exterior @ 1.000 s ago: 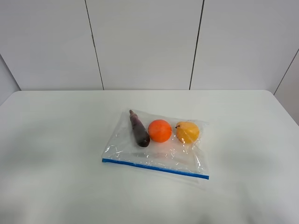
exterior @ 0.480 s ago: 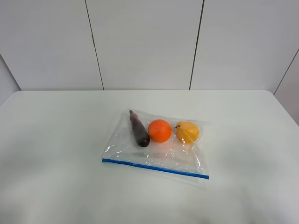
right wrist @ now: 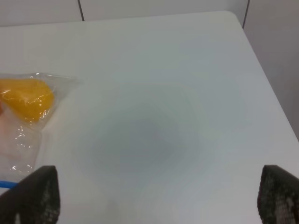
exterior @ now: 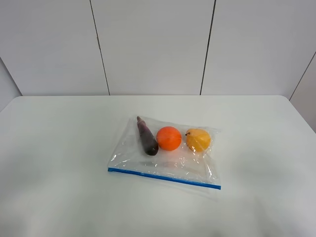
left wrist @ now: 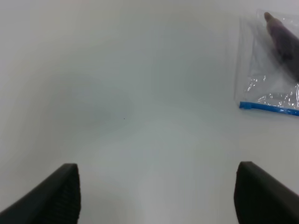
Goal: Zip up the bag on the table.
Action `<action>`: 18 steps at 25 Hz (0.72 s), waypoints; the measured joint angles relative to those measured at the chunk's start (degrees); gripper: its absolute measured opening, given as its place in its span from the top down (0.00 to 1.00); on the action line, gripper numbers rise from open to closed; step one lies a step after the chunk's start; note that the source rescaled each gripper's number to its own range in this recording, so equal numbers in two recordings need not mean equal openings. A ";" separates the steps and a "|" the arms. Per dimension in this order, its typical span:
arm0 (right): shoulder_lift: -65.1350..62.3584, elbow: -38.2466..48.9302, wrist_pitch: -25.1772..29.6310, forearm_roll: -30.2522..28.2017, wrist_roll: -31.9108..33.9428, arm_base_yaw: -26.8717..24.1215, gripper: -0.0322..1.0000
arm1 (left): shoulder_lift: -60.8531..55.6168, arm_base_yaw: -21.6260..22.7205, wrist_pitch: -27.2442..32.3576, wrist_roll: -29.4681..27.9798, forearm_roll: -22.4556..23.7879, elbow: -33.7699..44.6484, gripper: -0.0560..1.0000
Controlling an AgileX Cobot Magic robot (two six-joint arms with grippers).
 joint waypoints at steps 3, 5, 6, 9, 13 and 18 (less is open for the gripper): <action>0.00 0.00 0.00 0.00 0.00 0.00 0.00 | 0.00 0.00 0.00 0.00 0.00 0.00 0.00; 0.00 0.00 0.00 0.00 0.00 0.00 0.00 | 0.00 0.00 0.00 0.00 0.00 0.00 0.00; 0.00 0.00 0.00 0.00 0.00 0.00 0.00 | 0.00 0.00 0.00 0.00 0.00 0.00 0.00; 0.00 0.00 0.00 0.00 0.00 0.00 0.00 | 0.00 0.00 0.00 0.00 0.00 0.00 0.00; 0.00 0.00 0.00 0.00 0.00 0.00 0.00 | 0.00 0.00 0.00 0.00 0.00 0.00 0.00; 0.00 0.00 0.00 0.00 0.00 0.00 0.00 | 0.00 0.00 0.00 0.00 0.00 0.00 0.00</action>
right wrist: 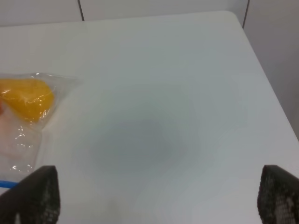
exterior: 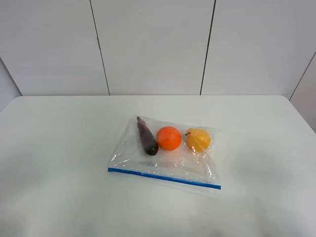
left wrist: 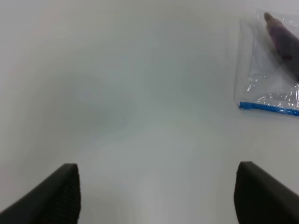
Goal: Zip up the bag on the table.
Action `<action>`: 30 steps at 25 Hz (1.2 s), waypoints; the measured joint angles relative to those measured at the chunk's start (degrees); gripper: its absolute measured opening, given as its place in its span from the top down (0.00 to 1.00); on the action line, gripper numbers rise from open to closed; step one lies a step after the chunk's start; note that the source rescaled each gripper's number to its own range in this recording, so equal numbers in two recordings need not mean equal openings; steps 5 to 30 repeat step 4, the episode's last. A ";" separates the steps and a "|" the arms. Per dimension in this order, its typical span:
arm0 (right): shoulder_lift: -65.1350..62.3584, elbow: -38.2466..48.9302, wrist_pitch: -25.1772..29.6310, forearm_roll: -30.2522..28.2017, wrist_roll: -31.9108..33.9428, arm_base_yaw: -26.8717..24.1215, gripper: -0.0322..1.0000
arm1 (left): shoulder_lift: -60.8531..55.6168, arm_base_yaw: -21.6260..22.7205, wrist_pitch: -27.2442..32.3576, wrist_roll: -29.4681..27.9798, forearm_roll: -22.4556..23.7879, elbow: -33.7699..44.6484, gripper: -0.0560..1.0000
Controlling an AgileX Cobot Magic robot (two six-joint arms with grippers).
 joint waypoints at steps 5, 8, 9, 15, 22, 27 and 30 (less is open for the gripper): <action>0.00 0.00 0.00 0.00 0.00 0.00 0.00 | 0.00 0.00 0.00 0.00 0.00 0.00 0.00; 0.00 0.00 0.00 0.00 0.00 0.00 0.00 | 0.00 0.00 0.00 0.00 0.00 0.00 0.00; 0.00 0.00 0.00 0.00 0.00 0.00 0.00 | 0.00 0.00 0.00 0.00 0.00 0.00 0.00; 0.00 0.00 0.00 0.00 0.00 0.00 0.00 | 0.00 0.00 0.00 0.00 0.00 0.00 0.00; 0.00 0.00 0.00 0.00 0.00 0.00 0.00 | 0.00 0.00 0.00 0.00 0.00 0.00 0.00; 0.00 0.00 0.00 0.00 0.00 0.00 0.00 | 0.00 0.00 0.00 0.00 0.00 0.00 0.00; 0.00 0.00 0.00 0.00 0.00 0.00 0.00 | 0.00 0.00 0.00 0.00 0.00 0.00 0.00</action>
